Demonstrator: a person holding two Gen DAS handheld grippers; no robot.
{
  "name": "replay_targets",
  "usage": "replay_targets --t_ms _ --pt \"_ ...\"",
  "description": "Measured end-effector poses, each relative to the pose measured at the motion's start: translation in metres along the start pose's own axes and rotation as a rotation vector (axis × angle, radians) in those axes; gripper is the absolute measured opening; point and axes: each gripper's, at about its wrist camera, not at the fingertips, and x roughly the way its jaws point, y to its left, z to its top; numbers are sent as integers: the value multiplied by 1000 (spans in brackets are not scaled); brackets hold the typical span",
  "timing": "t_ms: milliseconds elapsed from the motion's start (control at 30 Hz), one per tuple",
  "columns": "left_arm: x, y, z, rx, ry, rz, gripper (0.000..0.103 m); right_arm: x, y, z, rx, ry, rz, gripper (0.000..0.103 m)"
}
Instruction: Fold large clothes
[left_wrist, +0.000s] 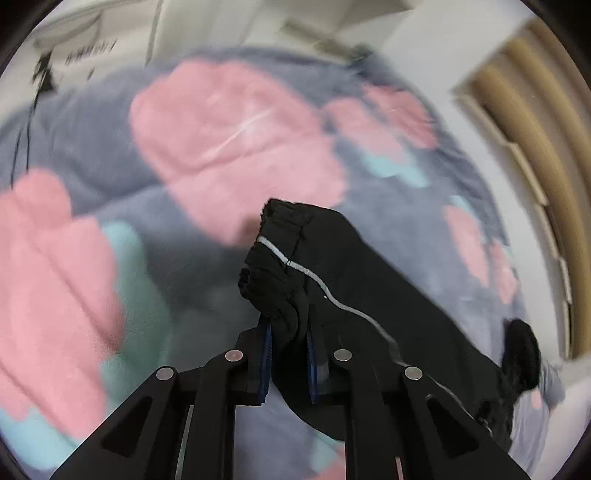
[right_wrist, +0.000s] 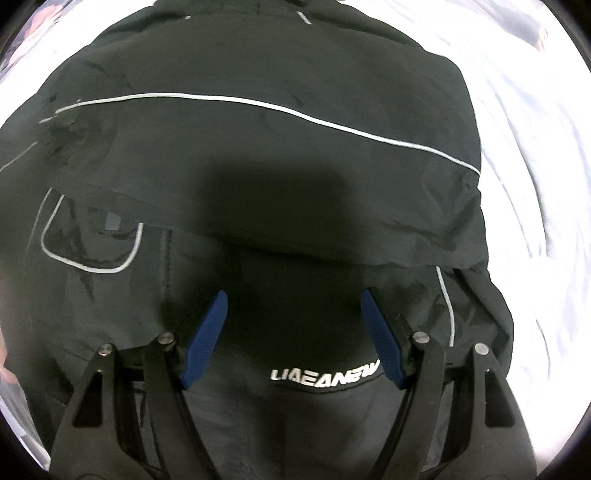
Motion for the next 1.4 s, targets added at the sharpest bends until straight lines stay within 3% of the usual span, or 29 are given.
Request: replay_targets --t_ms 167,367,667,800,1000,1067,1133,1200,1300,1400 --pt "-48 -75 -17 202 -41 -100 14 -6 -1 1 25 -8 48 73" --pt "-68 -186 -67 458 -15 -217 14 -10 -16 -2 48 -24 79 73" --pt "-45 -353 -182 799 132 -415 14 -20 -59 -20 86 -71 110 73" --pt "-14 -401 -248 918 224 -417 14 -14 -76 -27 121 -64 127 73" --pt "37 -423 -320 951 390 -389 18 4 -78 -32 116 -30 143 73" --pt "51 -418 -329 920 448 -391 32 10 -76 -27 105 -25 154 73" --pt "65 -413 -337 862 570 -427 40 11 -76 -23 99 -23 179 73" --pt "66 -406 -345 819 667 -477 41 5 -76 -15 105 -43 247 73" --pt "45 -399 -344 848 673 -522 42 -13 -78 2 107 -90 349 73" --pt "22 -388 -331 867 637 -513 43 -23 -64 21 76 -131 448 73"
